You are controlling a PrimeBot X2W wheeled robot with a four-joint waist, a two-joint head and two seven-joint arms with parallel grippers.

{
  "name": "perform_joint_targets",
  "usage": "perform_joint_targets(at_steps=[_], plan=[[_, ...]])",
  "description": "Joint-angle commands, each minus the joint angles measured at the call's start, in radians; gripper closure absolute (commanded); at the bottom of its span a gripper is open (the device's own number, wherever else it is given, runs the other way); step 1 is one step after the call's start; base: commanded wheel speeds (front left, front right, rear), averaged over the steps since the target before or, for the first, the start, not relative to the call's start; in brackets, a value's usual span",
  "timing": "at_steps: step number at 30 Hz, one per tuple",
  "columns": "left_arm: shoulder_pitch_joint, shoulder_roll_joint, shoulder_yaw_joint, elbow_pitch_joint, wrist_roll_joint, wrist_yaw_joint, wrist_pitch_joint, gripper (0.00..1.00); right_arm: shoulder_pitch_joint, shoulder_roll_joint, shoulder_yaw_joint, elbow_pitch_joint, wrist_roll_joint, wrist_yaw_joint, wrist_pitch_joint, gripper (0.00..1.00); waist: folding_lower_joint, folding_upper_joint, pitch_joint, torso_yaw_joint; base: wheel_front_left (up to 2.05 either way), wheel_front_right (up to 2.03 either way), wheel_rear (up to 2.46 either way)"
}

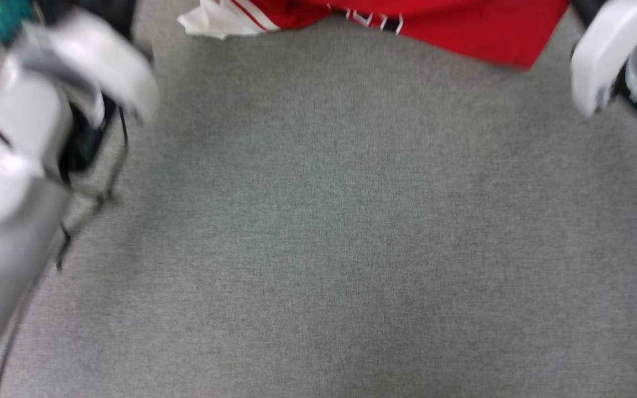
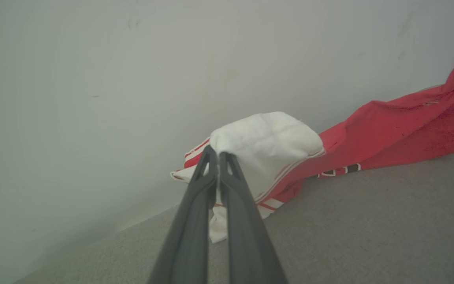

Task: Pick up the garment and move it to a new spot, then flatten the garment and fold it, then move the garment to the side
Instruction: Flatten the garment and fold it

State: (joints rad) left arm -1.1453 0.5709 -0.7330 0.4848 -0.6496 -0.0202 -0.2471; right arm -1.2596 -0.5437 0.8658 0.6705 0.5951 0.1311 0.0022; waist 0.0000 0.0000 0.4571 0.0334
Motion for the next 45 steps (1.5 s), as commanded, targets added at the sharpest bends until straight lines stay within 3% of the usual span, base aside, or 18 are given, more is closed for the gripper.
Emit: perform_joint_targets(at_steps=[1, 12, 22, 26, 36, 45], plan=[[0.103, 0.020, -0.006, -0.040, -0.017, 0.022, -0.006, 1.00, 0.070, -0.018, 0.023, -0.022, 0.023, -0.001, -0.009, 1.00, 0.0000, 0.0000, -0.052, 0.001, 0.00, 0.00, 0.00], [0.649, 0.083, -0.025, -0.243, -0.139, 0.144, -0.015, 1.00, 0.425, -0.091, 0.075, -0.116, 0.094, -0.001, -0.073, 1.00, 0.0000, 0.0000, -0.214, -0.005, 0.00, 0.00, 0.00], [0.992, 0.088, -0.084, -0.350, -0.199, 0.237, -0.016, 1.00, 0.768, -0.176, -0.007, -0.216, 0.142, -0.001, -0.096, 1.00, 0.0000, 0.0000, -0.344, 0.001, 0.00, 0.00, 0.00], [1.088, 0.101, -0.098, -0.402, -0.224, 0.274, -0.005, 1.00, 0.907, -0.190, -0.070, -0.271, 0.139, -0.001, -0.078, 1.00, 0.0000, 0.0000, -0.373, -0.006, 0.00, 0.00, 0.00], [1.244, 0.136, -0.155, -0.496, -0.274, 0.320, 0.063, 1.00, 1.161, -0.184, -0.249, -0.407, 0.068, -0.001, 0.012, 1.00, 0.0000, 0.0000, -0.419, -0.009, 0.00, 0.00, 0.00], [1.188, 0.180, -0.148, -0.560, -0.240, 0.317, 0.085, 1.00, 1.310, -0.142, -0.437, -0.551, -0.005, -0.001, 0.095, 1.00, 0.0000, 0.0000, -0.407, 0.000, 0.00, 0.00, 0.00]])
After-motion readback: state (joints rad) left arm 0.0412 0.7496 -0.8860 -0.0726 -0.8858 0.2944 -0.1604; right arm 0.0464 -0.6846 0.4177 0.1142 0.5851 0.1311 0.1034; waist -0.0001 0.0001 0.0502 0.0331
